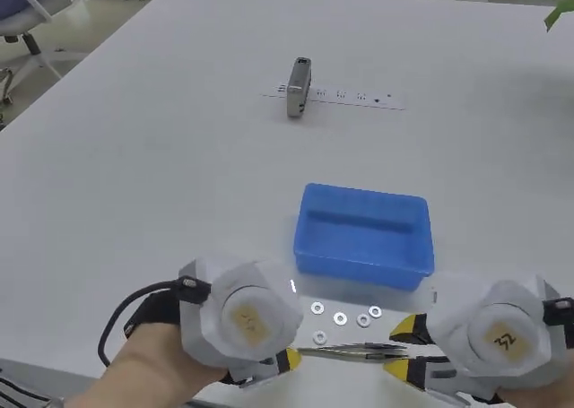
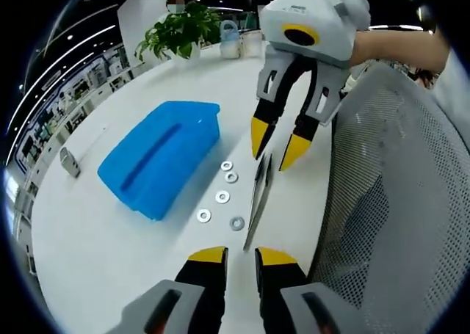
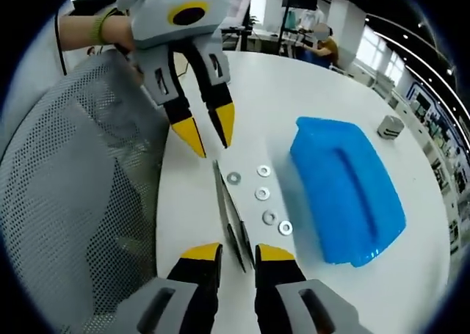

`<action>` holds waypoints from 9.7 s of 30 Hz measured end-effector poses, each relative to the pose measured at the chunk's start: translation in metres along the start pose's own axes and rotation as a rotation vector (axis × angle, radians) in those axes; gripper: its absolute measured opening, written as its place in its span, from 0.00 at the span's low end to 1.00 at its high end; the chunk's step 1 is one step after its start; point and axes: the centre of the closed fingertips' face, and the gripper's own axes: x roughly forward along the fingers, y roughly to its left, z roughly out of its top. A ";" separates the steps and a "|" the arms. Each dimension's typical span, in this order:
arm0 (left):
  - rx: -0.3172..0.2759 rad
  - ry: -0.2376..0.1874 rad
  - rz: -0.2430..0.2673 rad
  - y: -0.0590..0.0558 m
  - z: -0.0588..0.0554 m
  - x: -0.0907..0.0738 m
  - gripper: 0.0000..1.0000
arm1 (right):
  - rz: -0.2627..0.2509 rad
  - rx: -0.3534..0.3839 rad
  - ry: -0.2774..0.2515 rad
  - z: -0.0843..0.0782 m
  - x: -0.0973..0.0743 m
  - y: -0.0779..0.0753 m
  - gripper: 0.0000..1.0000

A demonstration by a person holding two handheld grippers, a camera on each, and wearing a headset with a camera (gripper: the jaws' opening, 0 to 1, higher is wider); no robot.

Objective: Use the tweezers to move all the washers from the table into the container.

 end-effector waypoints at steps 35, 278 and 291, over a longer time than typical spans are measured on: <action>0.088 -0.165 -0.087 -0.008 0.037 -0.058 0.00 | 0.079 -0.055 -0.154 0.037 0.017 0.011 0.07; -0.482 -0.622 0.354 0.030 0.028 -0.147 0.99 | -0.182 0.511 -0.460 0.055 -0.012 -0.142 0.04; -0.495 -0.623 0.365 0.031 0.027 -0.147 0.99 | -0.197 0.456 -0.464 0.053 -0.012 -0.138 0.04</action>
